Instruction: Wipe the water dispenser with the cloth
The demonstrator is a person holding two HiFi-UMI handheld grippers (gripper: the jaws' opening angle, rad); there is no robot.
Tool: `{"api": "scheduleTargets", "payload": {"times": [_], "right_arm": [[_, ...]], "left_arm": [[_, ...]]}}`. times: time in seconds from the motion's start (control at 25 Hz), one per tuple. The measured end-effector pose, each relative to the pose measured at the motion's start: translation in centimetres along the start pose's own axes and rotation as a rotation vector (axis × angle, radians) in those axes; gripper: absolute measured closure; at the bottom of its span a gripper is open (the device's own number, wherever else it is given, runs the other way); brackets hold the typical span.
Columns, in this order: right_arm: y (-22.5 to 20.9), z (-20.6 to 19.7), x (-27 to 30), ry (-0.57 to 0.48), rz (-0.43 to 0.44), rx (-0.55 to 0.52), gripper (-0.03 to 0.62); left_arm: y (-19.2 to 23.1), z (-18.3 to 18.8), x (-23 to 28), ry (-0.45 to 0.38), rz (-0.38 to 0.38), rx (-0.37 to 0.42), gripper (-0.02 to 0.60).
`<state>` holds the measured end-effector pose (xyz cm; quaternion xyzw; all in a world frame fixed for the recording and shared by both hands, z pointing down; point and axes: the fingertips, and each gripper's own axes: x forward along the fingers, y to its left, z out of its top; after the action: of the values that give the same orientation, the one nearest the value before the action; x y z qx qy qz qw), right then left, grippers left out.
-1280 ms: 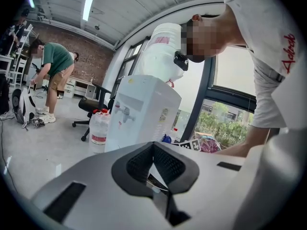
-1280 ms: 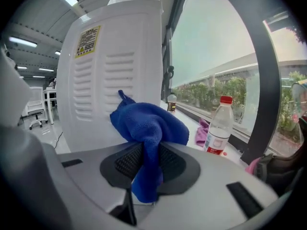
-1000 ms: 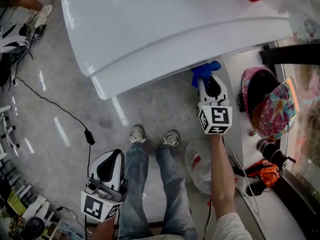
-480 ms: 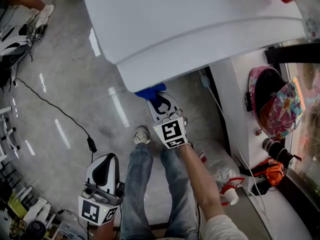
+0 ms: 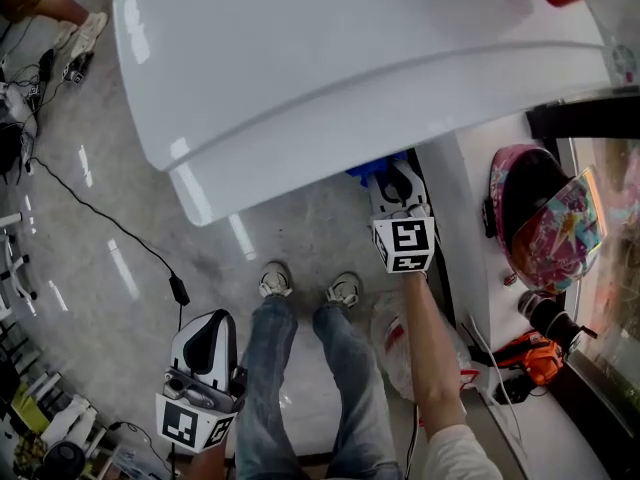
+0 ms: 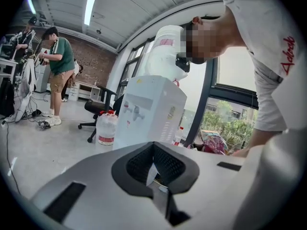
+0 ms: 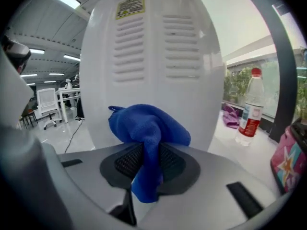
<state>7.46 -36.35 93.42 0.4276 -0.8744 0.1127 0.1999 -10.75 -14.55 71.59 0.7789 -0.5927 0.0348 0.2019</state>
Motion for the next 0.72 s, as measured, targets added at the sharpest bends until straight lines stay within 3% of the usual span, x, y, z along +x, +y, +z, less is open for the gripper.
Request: {"api": "scheduleTargets", "payload": {"times": [0.2, 0.32, 0.56, 0.72], "right_arm": [[-6.9, 0.2, -1.2, -0.013, -0.107, 0.022, 0.497], [-9.0, 0.6, -1.7, -0.022, -0.132, 0.016, 0.497], [-8.7, 1.6, -3.4, -0.034, -0.133, 0.026, 0.497], [-5.7, 5.4, -6.5, -0.059, -0.124, 0.047, 0.497]], "left_arm": [[-0.8, 0.3, 1.5, -0.006, -0.005, 0.024, 0.571], [-1.5, 0.5, 2.1, -0.011, -0.006, 0.034, 0.571], [-3.0, 1.1, 2.4, -0.011, -0.014, 0.045, 0.571], [-4.4, 3.8, 2.2, -0.027, -0.033, 0.065, 0.571]]}}
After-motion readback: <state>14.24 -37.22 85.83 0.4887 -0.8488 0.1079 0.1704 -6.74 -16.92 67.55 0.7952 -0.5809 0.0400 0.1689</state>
